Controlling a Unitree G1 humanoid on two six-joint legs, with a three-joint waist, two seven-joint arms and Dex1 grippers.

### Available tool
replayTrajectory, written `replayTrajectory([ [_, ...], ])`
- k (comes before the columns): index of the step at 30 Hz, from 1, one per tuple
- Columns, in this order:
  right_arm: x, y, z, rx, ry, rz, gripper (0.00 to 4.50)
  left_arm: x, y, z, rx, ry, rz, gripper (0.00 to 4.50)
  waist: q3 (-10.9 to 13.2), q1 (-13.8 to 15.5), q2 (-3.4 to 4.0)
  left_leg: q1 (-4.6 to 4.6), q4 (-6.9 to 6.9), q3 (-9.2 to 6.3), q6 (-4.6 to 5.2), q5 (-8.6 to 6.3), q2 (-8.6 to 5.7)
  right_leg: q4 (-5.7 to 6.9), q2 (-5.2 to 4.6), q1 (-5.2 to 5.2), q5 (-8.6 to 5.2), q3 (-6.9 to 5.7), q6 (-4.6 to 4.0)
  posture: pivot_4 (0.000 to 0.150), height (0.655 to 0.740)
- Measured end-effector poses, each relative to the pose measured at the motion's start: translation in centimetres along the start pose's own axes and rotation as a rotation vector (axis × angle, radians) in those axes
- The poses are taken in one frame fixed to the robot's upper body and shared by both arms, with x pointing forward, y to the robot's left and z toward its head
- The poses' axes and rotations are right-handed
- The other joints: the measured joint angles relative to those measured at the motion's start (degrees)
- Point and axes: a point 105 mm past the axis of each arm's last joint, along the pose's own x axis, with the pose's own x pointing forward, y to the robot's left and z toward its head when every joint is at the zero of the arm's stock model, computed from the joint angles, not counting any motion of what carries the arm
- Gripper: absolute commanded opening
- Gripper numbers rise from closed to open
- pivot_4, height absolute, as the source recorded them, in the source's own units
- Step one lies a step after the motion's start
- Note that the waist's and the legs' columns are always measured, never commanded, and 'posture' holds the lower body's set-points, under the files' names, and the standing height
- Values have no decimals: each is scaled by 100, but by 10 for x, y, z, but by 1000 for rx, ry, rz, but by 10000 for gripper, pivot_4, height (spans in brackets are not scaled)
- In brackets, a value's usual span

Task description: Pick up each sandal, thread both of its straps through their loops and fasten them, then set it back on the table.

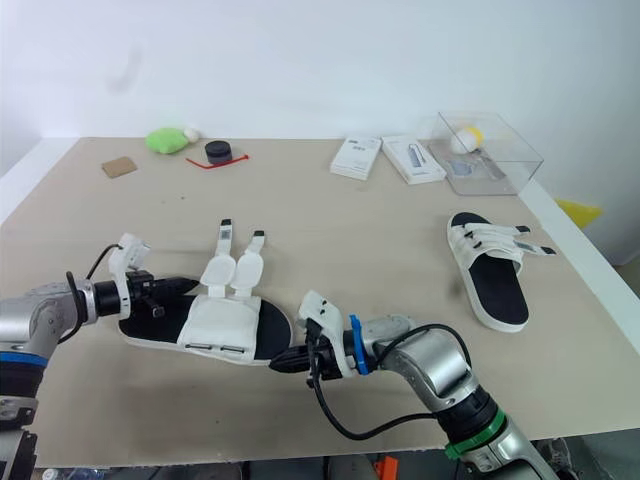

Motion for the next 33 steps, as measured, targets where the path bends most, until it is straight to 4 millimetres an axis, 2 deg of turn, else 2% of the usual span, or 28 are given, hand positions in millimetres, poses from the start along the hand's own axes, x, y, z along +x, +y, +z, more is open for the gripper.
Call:
replayTrajectory([
  [10, -3, -3, 5, 3, -33, -17, 122, -4, -2, -2, -2, 9, -3, 0, 0, 3, 0, 0, 0, 0, -4, -2, 0, 0, -1, 0, 0, 0, 0, 1500, 7400],
  [11, -3, -3, 8, 8, -49, -11, 122, -4, -2, -2, -3, 8, -3, 0, 0, 3, 0, 0, 0, 0, -4, -2, 0, 0, 0, 0, 0, 0, 0, 1500, 7400],
  [13, -7, 4, 27, 27, -161, 32, 122, -5, -2, -1, -9, 2, -2, 0, 2, 3, 2, -1, 0, -1, -4, -2, 0, 0, 0, 1, 0, 0, 0, 1500, 7400],
  [15, -15, 8, 48, 19, -270, 47, 0, -6, -1, 0, -15, -9, 1, 5343, 2, 3, -2, -1, 0, -2, -4, -2, 1, 0, 1, 1, 0, 0, 0, 1500, 7400],
  [18, -21, 0, 62, 24, -334, -26, 0, -9, 1, 3, -32, -29, 9, 17632, 2, 2, -4, -2, 0, -1, -4, -2, 1, 0, 0, 0, 0, 0, 0, 1500, 7400],
  [19, -22, -4, 62, 32, -335, -58, 0, -10, 1, 5, -41, -37, 7, 22251, 2, 2, -4, -2, 0, -1, -4, -2, 1, 0, 0, 0, 0, 0, 0, 1500, 7400],
  [20, -21, -9, 60, 44, -321, -105, 0, -12, 1, 7, -54, -51, 5, 29656, 2, 3, -4, -3, 0, -1, -4, -2, 1, 0, -1, 0, 0, 0, 0, 1500, 7400],
  [21, -21, -11, 58, 50, -311, -124, 0, -13, 1, 9, -62, -61, 6, 32490, 2, 3, -4, -4, 0, -1, -4, -3, 1, 0, -1, -1, 0, 0, 0, 1500, 7400],
  [23, -17, -16, 51, 61, -274, -177, 0, -15, 2, 16, -78, -84, 12, 42016, 0, 4, -8, -4, -3, -3, -4, -3, 1, 0, 1, -1, 1, -2, -1, 1500, 7400],
  [24, -10, -17, 43, 76, -240, -200, 0, -18, 2, 24, -80, -112, 16, 43913, 0, 5, -10, -4, -5, -5, -5, -3, 1, 0, 1, -1, 0, -4, -2, 1500, 7400],
  [27, 1, -18, 34, 94, -200, -228, 0, -18, 0, 41, -86, -157, 14, 43913, 2, 4, -5, -5, -4, -3, -7, -5, 0, 0, -2, -1, 0, -2, -1, 1500, 7400],
  [30, 4, -21, 33, 107, -196, -249, 0, -14, 1, 42, -125, -174, 14, 43913, 1, 3, -7, -4, -3, -3, -7, -4, 0, -1, 0, 0, 1, -2, 0, 1500, 7400],
  [33, 11, -25, 31, 140, -203, -263, 0, -2, 1, 39, -188, -177, 6, 43913, 0, 3, -9, -4, -3, -7, -7, -4, 0, 1, 4, 0, 1, -4, 0, 1500, 7400],
])
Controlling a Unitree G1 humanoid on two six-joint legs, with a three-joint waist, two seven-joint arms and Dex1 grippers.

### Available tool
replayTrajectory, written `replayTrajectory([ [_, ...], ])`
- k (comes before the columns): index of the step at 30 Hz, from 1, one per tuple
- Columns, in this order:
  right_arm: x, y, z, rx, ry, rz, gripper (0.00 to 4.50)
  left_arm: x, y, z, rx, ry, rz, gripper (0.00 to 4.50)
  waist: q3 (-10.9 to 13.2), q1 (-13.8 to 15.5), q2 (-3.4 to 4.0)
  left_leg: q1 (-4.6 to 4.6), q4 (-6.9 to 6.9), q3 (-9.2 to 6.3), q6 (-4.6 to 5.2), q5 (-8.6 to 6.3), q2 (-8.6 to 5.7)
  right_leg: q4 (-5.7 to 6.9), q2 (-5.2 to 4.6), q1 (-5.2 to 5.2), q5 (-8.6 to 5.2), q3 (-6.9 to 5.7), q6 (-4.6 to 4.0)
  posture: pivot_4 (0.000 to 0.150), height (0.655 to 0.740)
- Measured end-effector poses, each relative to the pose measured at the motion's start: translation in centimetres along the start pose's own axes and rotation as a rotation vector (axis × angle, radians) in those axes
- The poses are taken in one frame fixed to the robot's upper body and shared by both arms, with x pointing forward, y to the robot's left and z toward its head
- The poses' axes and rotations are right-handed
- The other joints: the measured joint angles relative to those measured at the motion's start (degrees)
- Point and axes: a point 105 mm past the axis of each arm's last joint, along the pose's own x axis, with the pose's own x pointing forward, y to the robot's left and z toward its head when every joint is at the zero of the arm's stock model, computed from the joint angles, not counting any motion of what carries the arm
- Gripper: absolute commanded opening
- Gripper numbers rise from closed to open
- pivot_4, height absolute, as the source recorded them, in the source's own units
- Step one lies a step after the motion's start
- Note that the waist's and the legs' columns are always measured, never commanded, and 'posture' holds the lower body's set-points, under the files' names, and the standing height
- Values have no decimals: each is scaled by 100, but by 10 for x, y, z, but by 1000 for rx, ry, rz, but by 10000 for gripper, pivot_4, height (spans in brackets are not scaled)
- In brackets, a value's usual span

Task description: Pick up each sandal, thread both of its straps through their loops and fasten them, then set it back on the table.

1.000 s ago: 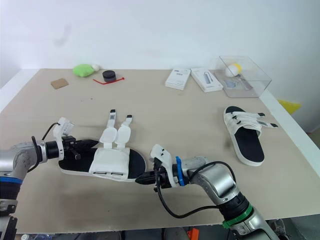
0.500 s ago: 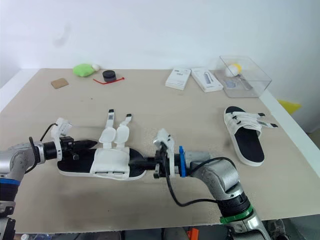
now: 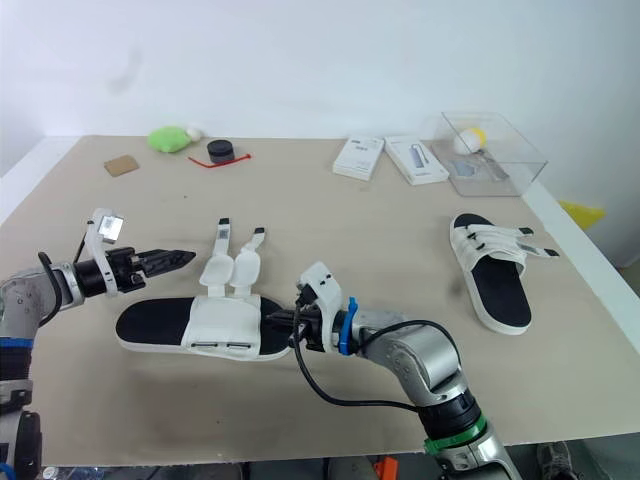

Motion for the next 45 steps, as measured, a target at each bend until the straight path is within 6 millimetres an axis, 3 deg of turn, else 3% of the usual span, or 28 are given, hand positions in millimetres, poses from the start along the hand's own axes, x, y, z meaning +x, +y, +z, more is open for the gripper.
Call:
replayTrajectory([
  [5, 6, -4, -6, -17, 42, -34, 0, 18, -3, -6, -90, 9, -4, 43913, -3, -1, -4, 2, 3, 0, -1, 1, -1, 1, 0, 3, 3, 1, 3, 1500, 7400],
  [14, 9, -6, -6, -48, 54, -48, 0, 45, -7, 7, -288, -71, -44, 43913, -6, -3, -6, 8, 8, -2, -4, 7, -2, 2, 2, 8, 6, 2, 8, 1500, 7400],
  [17, 10, -6, -6, -52, 56, -49, 0, 51, -4, 6, -332, -87, -39, 36017, -8, -2, -6, 9, 8, -2, -4, 8, -2, 2, 2, 9, 12, 2, 9, 1500, 7400],
  [24, 10, -6, -5, -52, 54, -48, 0, 56, 2, 4, -382, -101, -28, 222, -8, -5, -6, 9, 7, -2, -5, 9, -2, 2, 3, 7, 15, 2, 10, 1500, 7400],
  [28, 10, -6, -5, -52, 54, -48, 0, 54, 3, 7, -382, -117, -30, 222, -7, -5, -5, 8, 7, -2, -6, 9, -2, 2, 2, 6, 15, 2, 9, 1500, 7400],
  [32, 10, -6, -5, -52, 54, -48, 0, 42, 4, 18, -388, -168, -42, 17155, -7, -6, -5, 9, 7, -2, -6, 8, -2, 2, 1, 6, 15, 2, 9, 1500, 7400],
  [37, 10, -6, -5, -53, 54, -48, 0, 30, 6, 20, -406, -180, -23, 42243, -8, -6, -5, 9, 6, -2, -6, 8, -2, 2, 0, 7, 15, 2, 9, 1500, 7400],
  [38, 10, -6, -5, -53, 54, -48, 0, 28, 7, 18, -413, -175, -13, 44343, -7, -6, -5, 9, 6, -2, -6, 8, -2, 2, 0, 6, 15, 2, 9, 1500, 7400],
  [45, 11, -6, -5, -55, 56, -49, 0, 36, 9, -1, -540, -86, 23, 44343, -10, -6, -5, 10, 6, -2, -7, 8, -3, 2, 1, 7, 15, 2, 9, 1500, 7400],
])
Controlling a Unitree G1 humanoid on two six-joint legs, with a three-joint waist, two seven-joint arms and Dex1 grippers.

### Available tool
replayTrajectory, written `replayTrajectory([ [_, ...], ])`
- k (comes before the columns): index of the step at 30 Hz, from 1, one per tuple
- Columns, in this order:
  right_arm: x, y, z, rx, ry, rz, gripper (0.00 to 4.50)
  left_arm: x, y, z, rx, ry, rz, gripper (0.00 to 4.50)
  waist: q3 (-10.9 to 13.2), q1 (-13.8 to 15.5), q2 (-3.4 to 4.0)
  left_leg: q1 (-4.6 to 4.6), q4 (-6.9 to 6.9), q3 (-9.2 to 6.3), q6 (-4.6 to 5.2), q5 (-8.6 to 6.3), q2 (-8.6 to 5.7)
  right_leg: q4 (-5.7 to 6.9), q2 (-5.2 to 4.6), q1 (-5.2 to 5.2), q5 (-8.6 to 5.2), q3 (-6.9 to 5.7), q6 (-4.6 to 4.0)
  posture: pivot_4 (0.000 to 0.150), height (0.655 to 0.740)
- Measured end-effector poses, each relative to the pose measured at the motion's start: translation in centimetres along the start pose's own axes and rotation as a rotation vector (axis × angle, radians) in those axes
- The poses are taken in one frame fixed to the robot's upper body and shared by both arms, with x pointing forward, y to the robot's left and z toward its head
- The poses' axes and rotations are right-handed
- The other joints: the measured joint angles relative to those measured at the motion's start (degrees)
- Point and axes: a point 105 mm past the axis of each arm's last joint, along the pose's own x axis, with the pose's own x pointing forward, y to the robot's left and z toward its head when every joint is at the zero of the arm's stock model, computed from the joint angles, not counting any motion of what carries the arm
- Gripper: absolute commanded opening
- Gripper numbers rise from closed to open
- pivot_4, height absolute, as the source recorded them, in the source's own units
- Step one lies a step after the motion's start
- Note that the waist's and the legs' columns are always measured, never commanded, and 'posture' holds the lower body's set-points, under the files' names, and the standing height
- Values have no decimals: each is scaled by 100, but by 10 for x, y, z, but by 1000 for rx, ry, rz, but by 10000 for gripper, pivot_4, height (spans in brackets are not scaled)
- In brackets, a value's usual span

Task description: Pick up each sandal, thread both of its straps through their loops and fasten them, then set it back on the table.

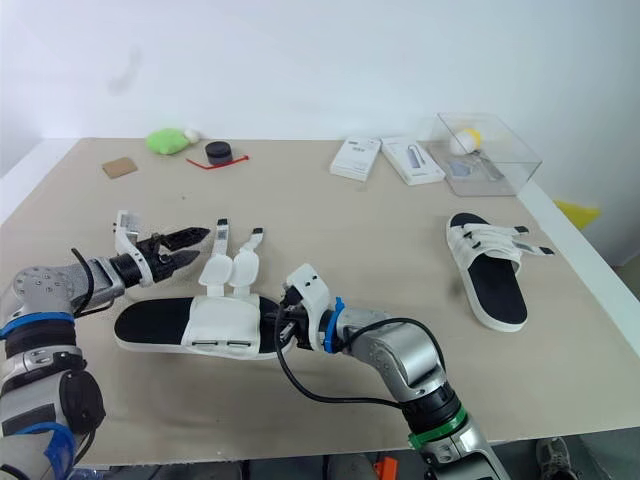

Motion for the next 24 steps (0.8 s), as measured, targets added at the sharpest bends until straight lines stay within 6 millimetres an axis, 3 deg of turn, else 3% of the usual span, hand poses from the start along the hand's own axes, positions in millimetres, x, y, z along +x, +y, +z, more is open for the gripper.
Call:
replayTrajectory([
  [4, 1, 1, 0, -7, 3, 1, 0, 14, 3, -10, -59, 23, -6, 44343, -1, -10, -1, 0, -1, 0, -1, 0, 0, 0, 1, -2, 1, -1, 0, 1500, 7400],
  [8, 1, 0, 0, -9, 4, -2, 0, 22, 3, -5, -72, 0, -5, 44343, -3, -7, -2, 1, -1, 0, -4, 2, -1, 0, 0, -1, 1, -1, 0, 1500, 7400],
  [17, 1, 0, 1, -11, 3, -3, 0, 31, 6, -7, -121, -3, -16, 2498, -3, -8, -2, -1, -3, -1, -15, 6, -2, -1, -1, -2, 2, -1, 1, 1500, 7400],
  [18, 1, 0, 1, -11, 3, -3, 0, 31, 6, -6, -120, -3, -20, 651, -3, -8, -2, -1, -4, 0, -15, 6, -1, -1, -2, -2, 2, -1, 2, 1500, 7400],
  [21, 1, 0, 1, -12, 3, -3, 0, 30, 2, -4, -94, -6, -39, 651, -2, -9, -2, -2, -4, -1, -17, 6, -2, -1, -1, -3, 2, -1, 2, 1500, 7400],
  [24, 1, 0, 1, -13, 3, -1, 0, 26, -16, -1, 45, -16, -123, 651, 0, -13, 0, -3, -8, -1, -44, 10, -1, -1, -4, -4, 3, 0, 1, 1500, 7400],
])
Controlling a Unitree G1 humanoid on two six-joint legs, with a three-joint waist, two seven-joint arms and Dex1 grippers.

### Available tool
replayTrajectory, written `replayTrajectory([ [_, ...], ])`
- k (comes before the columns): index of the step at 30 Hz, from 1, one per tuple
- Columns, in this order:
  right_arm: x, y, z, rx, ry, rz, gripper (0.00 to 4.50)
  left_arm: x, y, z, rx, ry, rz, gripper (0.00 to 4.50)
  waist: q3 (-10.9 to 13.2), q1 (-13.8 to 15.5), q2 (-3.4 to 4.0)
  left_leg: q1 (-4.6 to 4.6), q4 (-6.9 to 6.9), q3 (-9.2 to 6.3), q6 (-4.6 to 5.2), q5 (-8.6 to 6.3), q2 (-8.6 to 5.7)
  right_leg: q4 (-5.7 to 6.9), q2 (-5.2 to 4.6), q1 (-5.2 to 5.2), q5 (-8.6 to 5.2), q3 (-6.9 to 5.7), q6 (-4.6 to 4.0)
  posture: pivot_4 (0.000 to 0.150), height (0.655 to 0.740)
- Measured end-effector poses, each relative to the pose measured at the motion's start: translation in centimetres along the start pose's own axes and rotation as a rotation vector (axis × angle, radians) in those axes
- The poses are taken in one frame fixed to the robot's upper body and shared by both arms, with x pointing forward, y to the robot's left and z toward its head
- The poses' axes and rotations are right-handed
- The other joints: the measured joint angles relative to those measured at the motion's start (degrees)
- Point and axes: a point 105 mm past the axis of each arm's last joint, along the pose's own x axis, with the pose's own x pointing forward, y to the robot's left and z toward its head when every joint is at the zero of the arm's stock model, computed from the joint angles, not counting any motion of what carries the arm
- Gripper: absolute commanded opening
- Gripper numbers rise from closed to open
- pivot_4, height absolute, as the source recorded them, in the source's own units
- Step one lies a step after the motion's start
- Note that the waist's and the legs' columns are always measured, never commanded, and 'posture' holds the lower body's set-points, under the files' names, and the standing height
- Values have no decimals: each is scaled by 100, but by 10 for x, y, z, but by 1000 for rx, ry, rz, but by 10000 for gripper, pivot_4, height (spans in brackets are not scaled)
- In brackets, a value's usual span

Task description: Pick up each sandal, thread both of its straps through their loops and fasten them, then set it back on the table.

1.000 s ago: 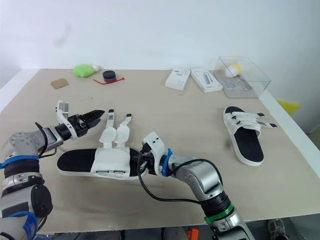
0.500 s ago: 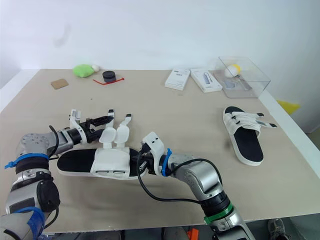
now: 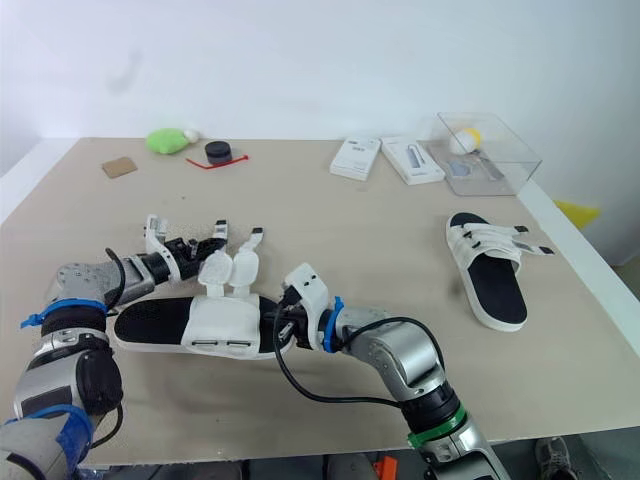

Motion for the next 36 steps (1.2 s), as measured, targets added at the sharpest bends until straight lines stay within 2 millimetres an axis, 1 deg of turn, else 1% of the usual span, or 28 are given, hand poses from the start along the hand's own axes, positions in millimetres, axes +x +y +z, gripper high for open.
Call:
replayTrajectory([
  [1, 0, 0, 0, -2, 1, 1, 0, 0, -9, 0, 59, 8, -35, 651, 0, 0, 0, 0, 0, 0, -6, 0, 0, 0, -1, 1, 2, 0, 0, 1500, 7400],
  [3, 0, 1, 0, -14, 9, 11, 0, -8, -37, -10, 274, 45, -163, 651, 2, -9, 7, 2, -2, 4, -47, -6, 4, -1, -4, -1, 7, 3, -3, 1500, 7400],
  [4, -1, 1, 0, -17, 11, 12, 0, -10, -49, -15, 332, 58, -222, 651, 1, -1, 6, 2, -2, 4, -52, -8, 4, -2, -3, -1, 3, 3, -3, 1500, 7400],
  [5, -1, 1, 0, -19, 13, 12, 0, -13, -58, -18, 385, 66, -268, 651, 1, -1, 5, 2, -2, 4, -53, -8, 4, -4, -3, -1, 2, 3, -4, 1500, 7400],
  [7, -1, 1, 0, -29, 18, 15, 0, -22, -71, -28, 603, 100, -325, 651, 1, -6, 12, 2, -2, 5, -53, -9, 4, -8, -4, -2, 1, 3, -5, 1500, 7400],
  [8, -1, 0, 0, -33, 22, 17, 0, -27, -72, -34, 748, 126, -334, 651, -4, -5, 22, 4, -4, 9, -56, -11, 4, -16, -6, 0, -1, 5, -8, 1500, 7400],
  [9, -2, -1, -1, -37, 25, 16, 0, -30, -70, -39, 832, 140, -341, 651, -9, 6, 31, 3, -4, 11, -56, -11, 3, -20, -9, 0, -2, 6, -8, 1500, 7400],
  [13, -4, -3, -1, -56, 30, 12, 0, -38, -53, -63, 1330, 155, -383, 651, -16, 33, 40, -6, -4, 16, -56, -12, 4, -54, -16, -2, -9, 7, -13, 1500, 7400],
  [14, -4, -3, -1, -65, 32, 9, 0, -40, -50, -68, 1498, 144, -418, 651, -16, 50, 39, -10, -4, 16, -56, -12, 4, -63, -20, -3, -8, 6, -17, 1500, 7400],
  [16, -4, -4, 0, -75, 35, 6, 0, -44, -48, -74, 1776, 105, -495, 651, -18, 69, 45, -14, -4, 30, -54, -13, 4, -81, -36, -10, -7, 1, -19, 1500, 7400],
  [18, -4, -4, 0, -83, 37, 2, 0, -49, -46, -79, 1989, 61, -579, 651, -19, 84, 50, -15, -3, 53, -50, -13, 5, -91, -59, -15, -7, -13, -20, 1500, 7400],
  [20, -4, -5, 0, -90, 40, 3, 0, -55, -47, -82, 2197, -23, -673, 651, -20, 90, 51, -14, 1, 81, -42, -13, 5, -94, -77, -19, -7, -16, -19, 1500, 7400],
  [23, -5, -5, 0, -92, 41, 7, 0, -62, -51, -83, 2372, -135, -757, 651, -21, 90, 48, -13, 6, 93, -38, -11, 5, -93, -81, -18, -3, -16, -13, 1500, 7400],
  [25, -5, -4, 0, -95, 43, 11, 0, -66, -55, -85, 2433, -196, -800, 651, -22, 90, 49, -11, 6, 95, -36, -13, 5, -91, -81, -15, 7, -15, 4, 1500, 7400],
  [26, -4, -4, 0, -98, 43, 15, 0, -67, -57, -87, 2451, -228, -821, 651, -23, 90, 47, -10, 6, 95, -31, -16, 5, -88, -80, -11, 21, -15, 27, 1500, 7400],
  [30, -3, -3, 1, -106, 49, 28, 0, -68, -59, -89, 2447, -271, -829, 651, -25, 91, 45, 0, 6, 88, -10, -28, 7, -51, -66, -10, 34, -16, 35, 1500, 7400],
  [34, -2, -2, 1, -108, 50, 31, 0, -71, -54, -94, 2460, -236, -838, 651, -26, 91, 45, 3, 6, 85, -5, -31, 8, -39, -62, -8, 32, -16, 33, 1500, 7400],
  [36, -2, -3, 1, -110, 51, 28, 0, -72, -53, -93, 2461, -234, -828, 651, -27, 93, 43, 7, 7, 85, -5, -31, 8, -39, -62, -10, 31, -16, 33, 1500, 7400],
])
